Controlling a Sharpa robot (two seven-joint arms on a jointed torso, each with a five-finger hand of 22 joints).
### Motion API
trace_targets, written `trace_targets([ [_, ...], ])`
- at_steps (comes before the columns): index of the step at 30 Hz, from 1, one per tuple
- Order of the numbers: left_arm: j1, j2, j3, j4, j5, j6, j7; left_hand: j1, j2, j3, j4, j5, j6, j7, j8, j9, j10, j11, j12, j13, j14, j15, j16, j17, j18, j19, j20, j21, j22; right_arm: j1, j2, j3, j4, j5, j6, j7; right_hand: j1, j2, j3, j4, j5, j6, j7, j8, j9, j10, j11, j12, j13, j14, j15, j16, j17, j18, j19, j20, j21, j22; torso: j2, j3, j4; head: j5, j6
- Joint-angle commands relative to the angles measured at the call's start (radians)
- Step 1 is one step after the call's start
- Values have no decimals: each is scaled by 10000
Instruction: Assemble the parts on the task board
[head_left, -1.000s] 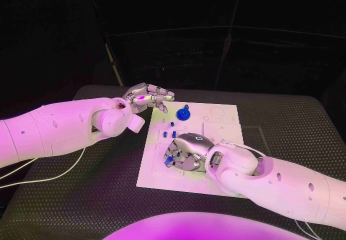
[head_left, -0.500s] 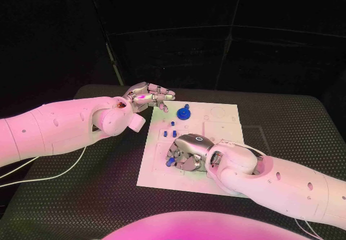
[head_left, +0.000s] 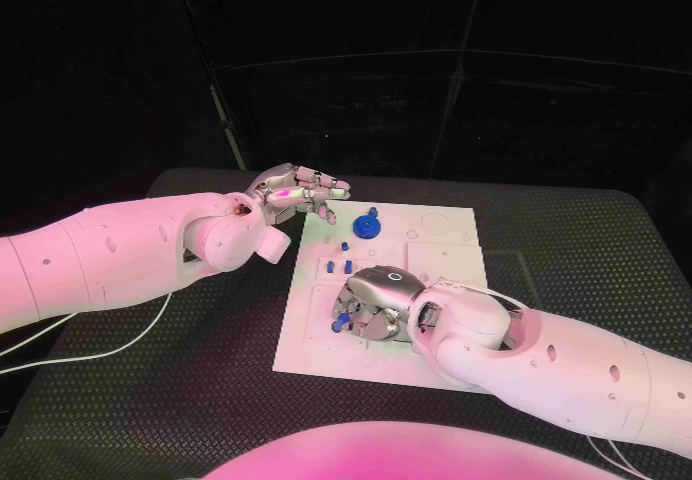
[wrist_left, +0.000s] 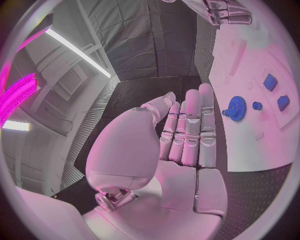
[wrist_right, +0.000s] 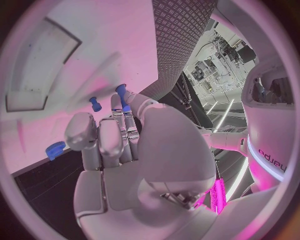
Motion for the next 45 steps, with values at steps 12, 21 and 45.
trace_targets([
  [12, 16, 1, 8, 20, 42, 130, 36, -3, 69, -49, -7, -23, -48, 24, -33, -9, -77, 20, 61, -6, -68, 0, -25, -10, 127, -60, 3, -38, -14, 3, 69, -205, -17, -117, 70, -40, -688, -402, -583, 325, 225, -744, 244, -455, -149, -565, 284, -527, -99, 109, 213, -100, -134, 0, -207, 157, -133, -248, -9, 3, 2, -14, 6],
  [21, 17, 3, 8, 22, 42, 156, 14, -11, 73, -56, -3, -24, -52, 26, -35, -9, -81, 22, 65, -6, -68, 2, -22, -17, 126, -60, 5, -42, -18, 2, 68, -214, 10, -51, -614, -118, -952, -655, -1401, 553, 10, -2699, 102, -456, -185, -1111, 241, -588, -80, 80, 206, -64, -151, 84, -433, 195, -336, -634, -3, 9, 12, -36, 25],
  [45, 10, -47, 5, -8, 42, 153, 34, -13, 87, -64, -4, -22, -59, 26, -39, -9, -85, 21, 76, -5, -59, 2, -11, -31, 128, -52, 6, -43, -24, -33, -2760, 97, 1678, 3287, -3532, -99, -186, 147, -4086, 1529, 578, -1546, 176, 313, 173, 36, 104, 1436, 579, 218, 108, 303, 239, -24, 16, 136, -62, -42, -92, -29, 17, -564, 327],
])
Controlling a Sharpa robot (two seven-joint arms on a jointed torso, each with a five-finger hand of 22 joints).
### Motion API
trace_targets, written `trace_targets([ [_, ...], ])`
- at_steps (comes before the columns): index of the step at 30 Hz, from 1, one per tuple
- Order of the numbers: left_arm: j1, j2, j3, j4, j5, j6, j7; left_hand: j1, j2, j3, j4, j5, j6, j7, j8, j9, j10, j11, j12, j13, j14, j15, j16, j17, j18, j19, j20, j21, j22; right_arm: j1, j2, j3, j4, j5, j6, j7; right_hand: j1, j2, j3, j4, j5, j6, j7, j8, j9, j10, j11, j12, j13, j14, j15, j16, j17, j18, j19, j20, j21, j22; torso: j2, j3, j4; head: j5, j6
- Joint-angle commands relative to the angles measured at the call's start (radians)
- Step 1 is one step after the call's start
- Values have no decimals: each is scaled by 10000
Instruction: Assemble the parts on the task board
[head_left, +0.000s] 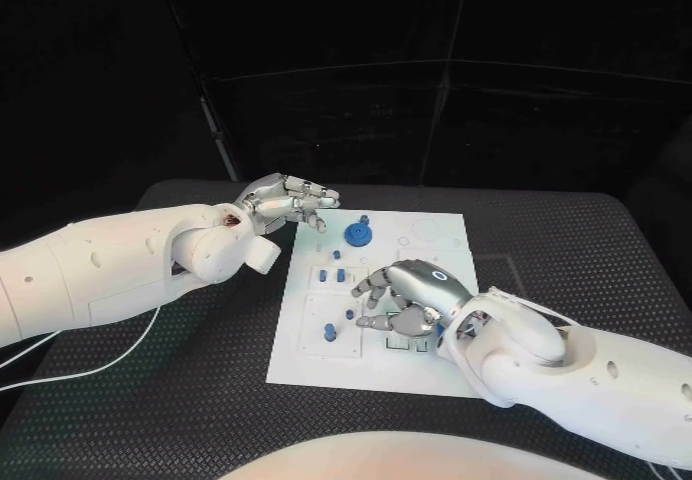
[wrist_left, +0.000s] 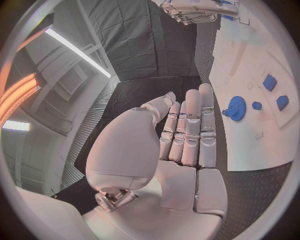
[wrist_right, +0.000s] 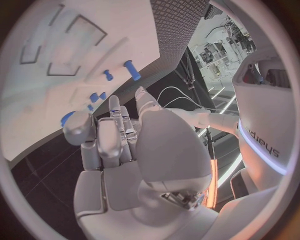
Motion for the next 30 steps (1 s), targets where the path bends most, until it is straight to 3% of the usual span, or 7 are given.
trace_targets([
  [1, 11, -22, 6, 0, 42, 83, 68, -13, 87, -66, -5, -22, -59, 26, -39, -10, -49, -15, 38, -5, -59, 2, -11, -15, 129, -52, 6, -44, -11, 31, -614, 70, 191, 2506, -747, -385, -382, -63, -272, 368, 382, 351, -191, 200, 40, 907, -219, 700, 410, 183, -146, 130, 137, -39, 208, -103, 187, 336, -75, -28, -28, -176, 82],
  [5, 8, -44, -13, -7, 42, 68, 74, -13, 87, -66, -5, -22, -59, 26, -39, -10, -49, -15, 38, -5, -59, 2, -11, -15, 129, -52, 6, -44, -11, 38, -1518, 121, 526, 3389, -548, -930, -1109, -127, -863, 507, 943, 587, -450, 529, 113, 1563, -475, 2123, 1500, 266, -383, 373, 470, -174, 617, -348, 536, 1054, -129, -26, -97, -367, 166],
  [7, 5, -53, -32, -11, 42, 62, 75, -13, 87, -66, -5, -22, -59, 26, -39, -10, -49, -15, 38, -5, -59, 2, -11, -15, 129, -52, 6, -44, -11, 39, -1907, 131, 698, 3588, -443, -1176, -1164, 248, -1386, 560, 1130, 420, -591, 1017, 247, 652, -541, 5107, 4685, 307, -505, 704, 903, -261, 887, -587, 822, 1603, -164, -33, -133, -461, 188],
  [11, 0, -54, -60, -24, 42, 56, 82, -13, 87, -66, -5, -22, -59, 26, -39, -10, -49, -15, 38, -5, -59, 2, -11, -15, 129, -52, 6, -44, -11, 35, -2556, 137, 967, 3744, -214, -1664, -1283, 307, -1931, 649, 973, 337, -540, 1582, 435, 1175, -598, 8119, 8114, 509, -481, 1410, 2224, -331, 992, -439, 940, 1897, -226, -62, -174, -600, 187],
  [16, -27, -44, -76, -35, 42, 65, 86, -13, 87, -66, -5, -22, -59, 26, -39, -10, -49, -15, 38, -5, -59, 2, -11, -15, 129, -52, 6, -44, -11, 27, -2979, 134, 1080, 3173, 139, -2689, -1277, 424, -2349, 639, 1187, 214, -623, 2229, 675, 2009, -610, 10406, 10887, 649, -467, 1991, 3392, -348, 1105, -464, 1019, 2095, -237, -33, -210, -668, 150],
  [23, -54, -43, -86, -31, 42, 68, 96, -13, 87, -66, -5, -22, -59, 26, -39, -10, -49, -15, 38, -5, -59, 2, -11, -15, 129, -52, 6, -44, -11, 3, -3088, 115, 1102, 2350, 634, -3706, -1393, 374, -2557, 668, 1221, 210, -686, 2632, 911, 2354, -664, 11105, 11798, 732, -510, 2259, 4005, -397, 1226, -490, 1101, 2320, -222, -71, -151, -761, 108],
  [30, -60, -48, -89, -22, 42, 66, 96, -13, 87, -66, -5, -22, -59, 26, -39, -10, -49, -15, 38, -5, -59, 2, -11, -15, 129, -52, 6, -44, -11, -33, -2995, 90, 1075, 1801, 999, -3898, -1652, 279, -2665, 686, 1216, 59, -672, 2769, 1016, 2283, -645, 11082, 11814, 771, -491, 2373, 4282, -414, 1263, -477, 1127, 2406, -212, -67, -149, -786, 89],
])
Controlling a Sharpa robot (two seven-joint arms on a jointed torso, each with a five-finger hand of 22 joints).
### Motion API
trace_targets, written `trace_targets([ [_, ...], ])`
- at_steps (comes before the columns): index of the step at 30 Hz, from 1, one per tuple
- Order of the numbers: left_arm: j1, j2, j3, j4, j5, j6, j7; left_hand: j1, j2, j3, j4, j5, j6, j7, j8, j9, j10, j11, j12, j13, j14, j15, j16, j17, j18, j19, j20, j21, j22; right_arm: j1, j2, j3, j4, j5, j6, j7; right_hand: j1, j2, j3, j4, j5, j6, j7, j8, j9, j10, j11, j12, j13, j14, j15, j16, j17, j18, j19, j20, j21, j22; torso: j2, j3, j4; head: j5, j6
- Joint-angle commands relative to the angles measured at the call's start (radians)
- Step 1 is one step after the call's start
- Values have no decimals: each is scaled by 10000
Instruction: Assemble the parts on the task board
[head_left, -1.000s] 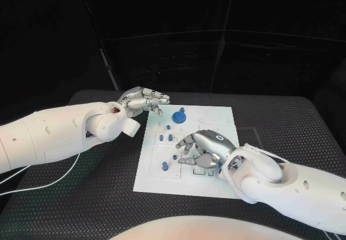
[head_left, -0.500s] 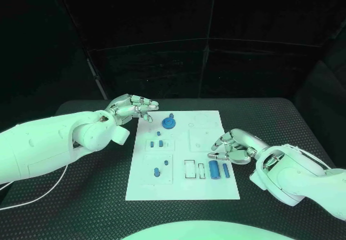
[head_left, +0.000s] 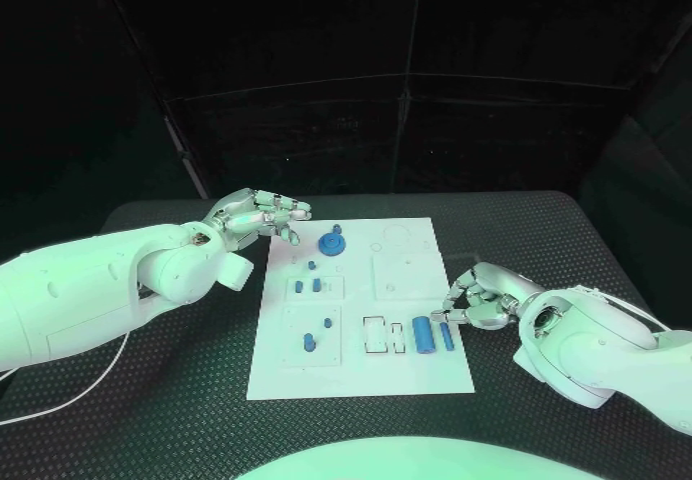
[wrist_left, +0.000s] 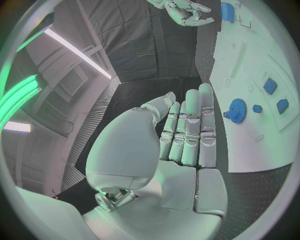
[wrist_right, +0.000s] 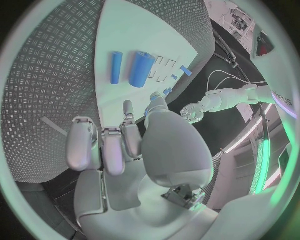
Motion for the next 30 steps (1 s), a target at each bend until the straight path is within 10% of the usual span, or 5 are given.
trace_targets([
  [1, 9, -2, 6, 13, 41, 67, 88, -13, 87, -66, -4, -22, -59, 26, -39, -9, -49, -14, 38, -5, -59, 3, -11, -17, 129, -52, 6, -44, -13, -27, 80, -13, 8, -734, 570, -485, -156, -25, -94, 2, 0, -88, -7, 90, 38, -19, 13, 0, 19, 795, -35, 73, 1319, -177, 59, -7, 49, 33, 11, -6, 1, -12, 2],
  [30, 6, -4, 5, 23, 41, 128, 55, -13, 87, -66, -4, -22, -59, 26, -39, -9, -49, -14, 38, -5, -59, 3, -11, -17, 129, -52, 6, -44, -13, -665, 1145, -32, -625, -1214, 776, -465, -349, -59, -75, 7, -86, -86, -25, 225, 120, 15, 2, 71, 143, 814, -37, 128, 1456, -188, 82, -3, 70, 96, 9, -11, -10, 4, -29],
])
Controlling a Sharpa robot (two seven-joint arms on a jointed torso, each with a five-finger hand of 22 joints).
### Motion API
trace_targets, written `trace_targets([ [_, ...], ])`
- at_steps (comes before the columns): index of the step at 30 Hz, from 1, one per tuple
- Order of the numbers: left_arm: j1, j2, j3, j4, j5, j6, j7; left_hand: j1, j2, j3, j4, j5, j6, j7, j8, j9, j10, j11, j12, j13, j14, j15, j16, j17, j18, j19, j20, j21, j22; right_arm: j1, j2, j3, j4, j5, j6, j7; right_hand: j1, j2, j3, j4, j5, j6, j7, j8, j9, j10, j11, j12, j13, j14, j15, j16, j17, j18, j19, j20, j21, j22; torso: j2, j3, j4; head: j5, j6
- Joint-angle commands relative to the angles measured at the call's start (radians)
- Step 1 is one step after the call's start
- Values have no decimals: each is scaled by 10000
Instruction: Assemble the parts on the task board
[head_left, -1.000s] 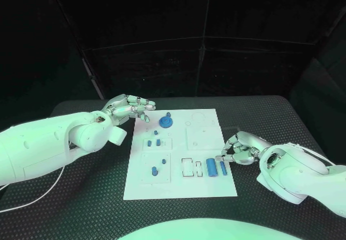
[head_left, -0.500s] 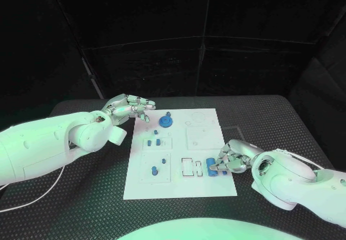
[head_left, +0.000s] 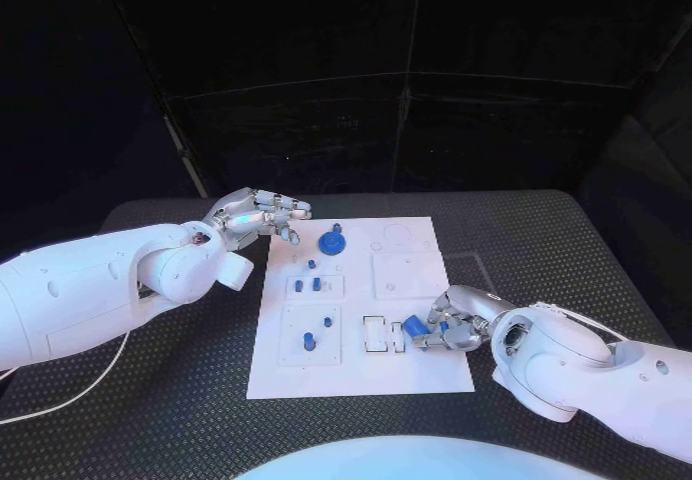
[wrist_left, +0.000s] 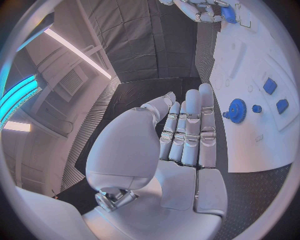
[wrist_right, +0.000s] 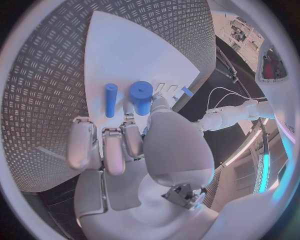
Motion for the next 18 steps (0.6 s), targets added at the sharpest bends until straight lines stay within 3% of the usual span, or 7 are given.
trace_targets([
  [1, 11, 0, 8, 23, 41, 124, 53, -15, 96, -77, -7, -22, -52, 22, -36, -7, -46, -17, 53, -3, -57, 1, -3, -26, 130, -47, 7, -47, -20, -32, 114, -1, -158, -195, 119, -32, -94, 30, -17, 4, -46, -55, 7, 59, 17, 17, 1, 53, 17, 814, -39, 65, 1464, -191, 83, -4, 31, 16, 3, -8, 4, -6, -15],
  [9, 12, -33, 8, 62, 41, 139, 26, -15, 98, -80, -8, -22, -50, 21, -35, -6, -45, -18, 58, -3, -57, 1, -1, -30, 130, -46, 8, -48, -22, -161, 351, -2, -433, -150, 233, -73, -24, 230, 94, -24, 63, -69, -7, 158, 78, 25, -10, 76, 78, 819, -46, 85, 1513, -192, 84, -9, 38, 34, 13, -3, 24, 23, -29],
  [13, 13, -55, 8, 79, 41, 147, 12, -15, 98, -80, -8, -22, -50, 21, -35, -6, -45, -18, 58, -3, -57, 1, -1, -30, 130, -46, 8, -48, -22, -215, 403, -2, -439, -81, 246, -79, 134, 340, 126, -39, 382, -74, -18, 237, 126, 27, -20, 80, 114, 820, -55, 92, 1534, -192, 80, -16, 39, 39, -8, -15, 9, 28, -45],
  [18, 13, -73, 8, 95, 41, 158, 6, -15, 98, -80, -8, -22, -50, 21, -35, -6, -45, -18, 58, -3, -57, 1, -1, -30, 130, -46, 8, -48, -22, -242, 393, -2, -301, 291, -187, -28, 137, 395, 74, -26, 772, -24, -46, 318, 172, 30, -43, 67, 133, 809, -70, 76, 1501, -188, 68, -27, 32, 26, -11, 5, -10, 65, -44],
])
